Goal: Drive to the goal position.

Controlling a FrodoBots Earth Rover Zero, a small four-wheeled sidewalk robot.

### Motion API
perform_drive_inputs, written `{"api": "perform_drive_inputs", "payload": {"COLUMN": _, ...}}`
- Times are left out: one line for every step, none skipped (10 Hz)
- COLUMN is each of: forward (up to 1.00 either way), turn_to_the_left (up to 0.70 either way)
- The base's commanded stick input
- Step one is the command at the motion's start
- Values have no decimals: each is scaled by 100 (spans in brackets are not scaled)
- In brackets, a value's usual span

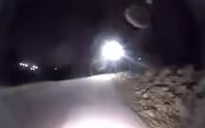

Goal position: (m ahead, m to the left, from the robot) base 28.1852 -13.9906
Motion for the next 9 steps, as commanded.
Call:
{"api": "perform_drive_inputs", "payload": {"forward": 100, "turn_to_the_left": 40}}
{"api": "perform_drive_inputs", "payload": {"forward": 100, "turn_to_the_left": 40}}
{"api": "perform_drive_inputs", "payload": {"forward": 100, "turn_to_the_left": 40}}
{"api": "perform_drive_inputs", "payload": {"forward": 100, "turn_to_the_left": 14}}
{"api": "perform_drive_inputs", "payload": {"forward": 100, "turn_to_the_left": 0}}
{"api": "perform_drive_inputs", "payload": {"forward": 100, "turn_to_the_left": 0}}
{"api": "perform_drive_inputs", "payload": {"forward": 100, "turn_to_the_left": 0}}
{"api": "perform_drive_inputs", "payload": {"forward": 100, "turn_to_the_left": 0}}
{"api": "perform_drive_inputs", "payload": {"forward": 100, "turn_to_the_left": 0}}
